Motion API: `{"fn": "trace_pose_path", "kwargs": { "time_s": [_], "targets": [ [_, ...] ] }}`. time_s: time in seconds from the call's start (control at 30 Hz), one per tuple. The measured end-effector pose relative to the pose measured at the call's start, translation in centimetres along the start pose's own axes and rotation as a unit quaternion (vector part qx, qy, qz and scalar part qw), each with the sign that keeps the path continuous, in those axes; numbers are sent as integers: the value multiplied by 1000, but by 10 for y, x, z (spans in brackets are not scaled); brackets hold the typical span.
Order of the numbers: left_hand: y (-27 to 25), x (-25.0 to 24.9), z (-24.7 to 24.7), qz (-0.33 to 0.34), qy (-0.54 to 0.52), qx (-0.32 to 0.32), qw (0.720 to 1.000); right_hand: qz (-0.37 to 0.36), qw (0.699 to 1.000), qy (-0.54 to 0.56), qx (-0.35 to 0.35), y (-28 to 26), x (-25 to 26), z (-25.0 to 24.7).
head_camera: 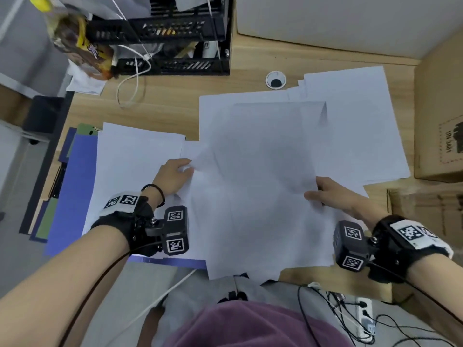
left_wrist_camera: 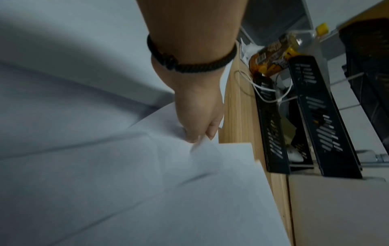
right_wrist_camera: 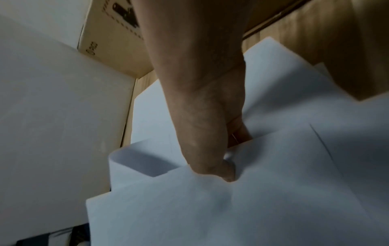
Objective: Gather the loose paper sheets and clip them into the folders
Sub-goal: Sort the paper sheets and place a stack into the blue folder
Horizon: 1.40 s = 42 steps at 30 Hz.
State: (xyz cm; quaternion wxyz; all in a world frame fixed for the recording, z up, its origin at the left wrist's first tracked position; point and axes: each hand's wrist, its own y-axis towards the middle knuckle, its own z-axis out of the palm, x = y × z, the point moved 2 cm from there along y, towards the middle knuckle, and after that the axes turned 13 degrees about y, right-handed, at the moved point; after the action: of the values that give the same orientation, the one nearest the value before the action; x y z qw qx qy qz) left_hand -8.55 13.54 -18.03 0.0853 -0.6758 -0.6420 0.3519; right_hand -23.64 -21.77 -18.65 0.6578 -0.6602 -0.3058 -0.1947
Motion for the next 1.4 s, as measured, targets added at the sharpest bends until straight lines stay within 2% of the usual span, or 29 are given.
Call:
{"fn": "trace_pose_path", "kwargs": {
  "time_s": [0.1, 0.2, 0.27, 0.33, 0.4, 0.43, 0.5, 0.57, 0.63, 0.67, 0.8, 0.93, 1.03, 1.1, 1.2, 1.4],
  "targets": [
    [8, -24, 17, 52, -3, 32, 998, -7, 999, 41, 3, 14, 16, 11],
    [17, -51, 26, 75, -22, 53, 996, -13, 995, 94, -38, 26, 26, 20],
    [27, -66, 29, 96, -72, 68, 990, -1, 989, 126, -71, 33, 26, 20],
    [37, -78, 28, 84, -162, 71, 981, 7, 986, 149, -80, 36, 27, 21],
    [46, -83, 23, 65, -233, 32, 970, -2, 980, 160, -115, 38, 34, 15],
    [51, -85, 19, 60, -246, 0, 967, -19, 971, 181, -154, 37, 38, 10],
    [57, -85, 9, 46, -265, -46, 962, -60, 931, 260, -248, 37, 50, -6],
    [62, -81, 4, 13, -300, -25, 953, -88, 878, 352, -312, 37, 60, -21],
    [67, -77, 2, -7, -314, 18, 949, -97, 849, 397, -334, 43, 71, -29],
    [68, -76, 2, -8, -311, 34, 950, -96, 857, 390, -322, 47, 76, -29],
    [69, -78, 5, -4, -311, 58, 949, -87, 928, 276, -236, 56, 90, -11],
    [67, -77, 5, -5, -288, 7, 958, -78, 952, 233, -183, 52, 74, 4],
    [57, -78, 4, 12, -252, -21, 967, -71, 956, 198, -204, 40, 52, -2],
    [48, -77, 8, 28, -206, -29, 978, -66, 947, 192, -249, 34, 29, -13],
    [38, -67, 23, 11, -140, -20, 990, -39, 930, 201, -306, 23, -3, -24],
    [9, -78, 48, 34, -24, -19, 999, -8, 914, 212, -346, -5, -45, -20]
  ]
}}
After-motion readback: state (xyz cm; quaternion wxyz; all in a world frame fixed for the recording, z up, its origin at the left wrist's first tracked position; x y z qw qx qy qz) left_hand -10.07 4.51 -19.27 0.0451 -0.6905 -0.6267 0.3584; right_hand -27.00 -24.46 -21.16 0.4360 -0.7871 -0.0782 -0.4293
